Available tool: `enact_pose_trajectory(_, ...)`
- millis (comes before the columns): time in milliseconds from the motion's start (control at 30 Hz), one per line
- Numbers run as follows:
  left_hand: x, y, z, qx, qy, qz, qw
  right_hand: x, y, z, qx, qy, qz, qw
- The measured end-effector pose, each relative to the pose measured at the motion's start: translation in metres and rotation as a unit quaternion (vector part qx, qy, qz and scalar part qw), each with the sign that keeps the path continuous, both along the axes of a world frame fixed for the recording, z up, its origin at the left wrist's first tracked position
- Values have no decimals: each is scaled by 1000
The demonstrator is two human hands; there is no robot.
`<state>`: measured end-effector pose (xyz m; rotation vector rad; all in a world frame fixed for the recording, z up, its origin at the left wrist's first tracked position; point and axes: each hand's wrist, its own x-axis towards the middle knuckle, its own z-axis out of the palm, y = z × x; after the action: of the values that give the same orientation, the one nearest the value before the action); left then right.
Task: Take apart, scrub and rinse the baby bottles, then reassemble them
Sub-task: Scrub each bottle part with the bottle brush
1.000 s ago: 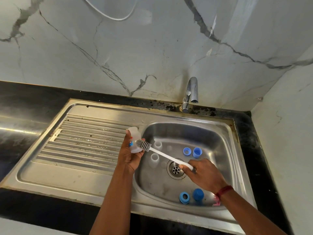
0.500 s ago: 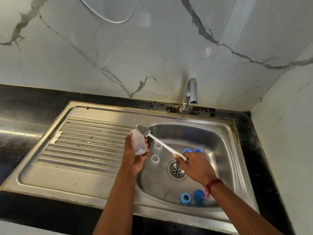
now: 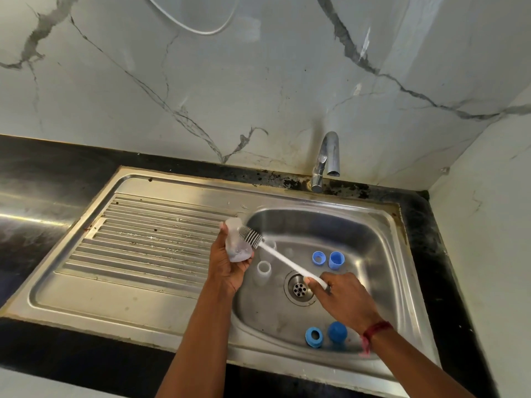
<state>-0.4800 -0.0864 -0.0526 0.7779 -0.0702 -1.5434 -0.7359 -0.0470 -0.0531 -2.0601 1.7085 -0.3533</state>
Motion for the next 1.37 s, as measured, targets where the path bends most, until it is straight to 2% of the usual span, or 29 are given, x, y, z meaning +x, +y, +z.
enact_pose_trajectory(100,-10,-1,0,38,-16,-8,999,9,-13,9,13,-16,-21,1000)
enact_pose_trajectory(200,-10,-4,1,41,11,-25,999,15,-19,14,9,-21,-23,999)
enact_pose_trajectory(433,9,-8,-2,57,85,44,994,12,8,5,17,-1,3,1000)
enact_pose_trajectory(600,8,-5,-5,52,46,61,996,11,17,9,24,27,12,999)
enact_pose_trajectory(733,-3,2,2,3,-5,10,1000,17,11,20,33,-20,-10,999)
enact_pose_trajectory(867,-6,7,12,-30,6,-35,999,24,1,22,40,-14,-36,998)
enact_pose_trajectory(1133,20,5,12,66,-9,-44,997,20,37,18,24,14,-27,999)
enact_pose_trajectory(1367,3,0,-7,76,-72,-52,993,13,70,7,51,-41,-74,995)
